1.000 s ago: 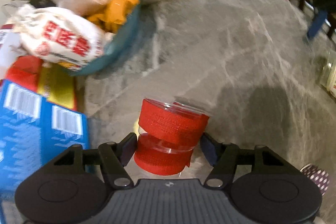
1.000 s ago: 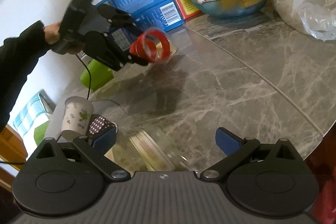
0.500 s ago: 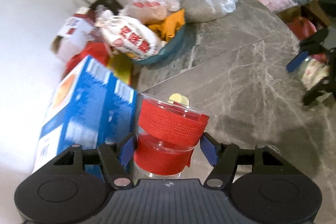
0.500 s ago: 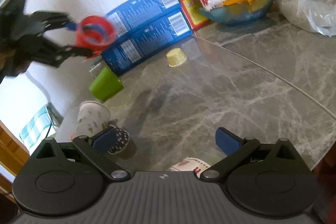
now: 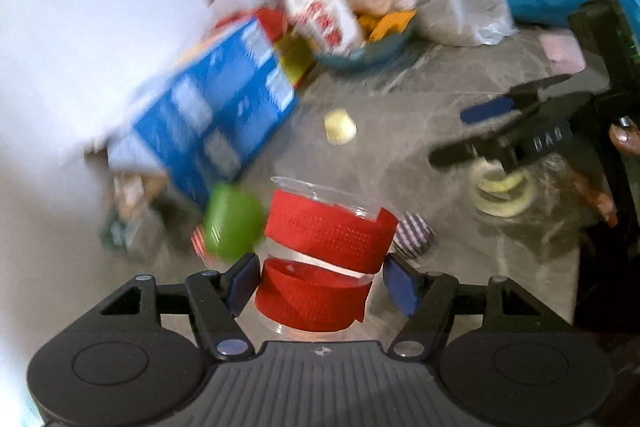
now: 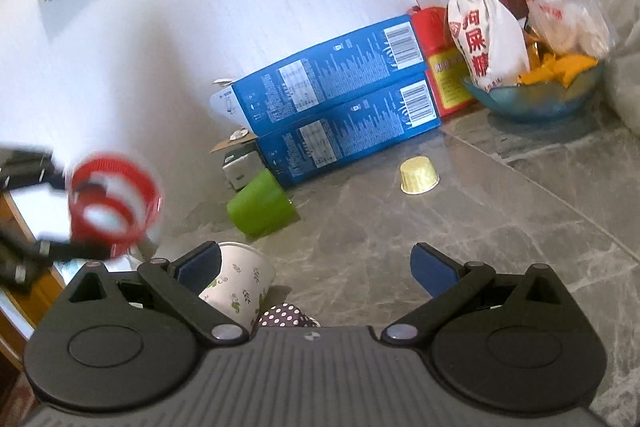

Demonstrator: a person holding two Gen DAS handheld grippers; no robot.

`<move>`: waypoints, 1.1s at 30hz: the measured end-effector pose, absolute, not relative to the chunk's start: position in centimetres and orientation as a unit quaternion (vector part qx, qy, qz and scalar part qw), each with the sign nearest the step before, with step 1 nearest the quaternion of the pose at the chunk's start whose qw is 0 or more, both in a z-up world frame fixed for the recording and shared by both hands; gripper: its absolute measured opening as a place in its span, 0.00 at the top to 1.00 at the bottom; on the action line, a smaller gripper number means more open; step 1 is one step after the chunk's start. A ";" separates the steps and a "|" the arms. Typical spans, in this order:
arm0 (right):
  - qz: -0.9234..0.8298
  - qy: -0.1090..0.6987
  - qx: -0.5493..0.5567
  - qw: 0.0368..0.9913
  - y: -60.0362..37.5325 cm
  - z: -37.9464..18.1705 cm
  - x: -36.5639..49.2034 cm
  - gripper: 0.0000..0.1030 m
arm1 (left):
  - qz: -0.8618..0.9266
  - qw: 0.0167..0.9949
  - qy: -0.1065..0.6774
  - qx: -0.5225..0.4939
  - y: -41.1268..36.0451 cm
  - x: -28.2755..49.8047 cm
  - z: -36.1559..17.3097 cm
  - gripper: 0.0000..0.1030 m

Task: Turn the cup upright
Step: 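Carry the held cup with the left gripper toward the right gripper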

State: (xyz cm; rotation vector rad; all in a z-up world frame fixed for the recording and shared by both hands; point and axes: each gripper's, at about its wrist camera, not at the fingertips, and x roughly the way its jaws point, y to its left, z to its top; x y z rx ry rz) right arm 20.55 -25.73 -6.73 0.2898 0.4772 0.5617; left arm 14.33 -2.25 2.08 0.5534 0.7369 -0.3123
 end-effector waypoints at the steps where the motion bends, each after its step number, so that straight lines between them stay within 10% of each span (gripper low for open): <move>1: 0.270 0.230 0.140 0.924 -25.7 -6.4 20.2 0.01 | -0.140 0.886 0.366 0.248 -2.1 13.9 1.6 0.30; 33: 0.213 0.295 0.156 0.918 -31.1 -6.7 10.5 0.01 | 0.013 0.860 0.503 -0.081 -3.8 12.9 -6.2 0.32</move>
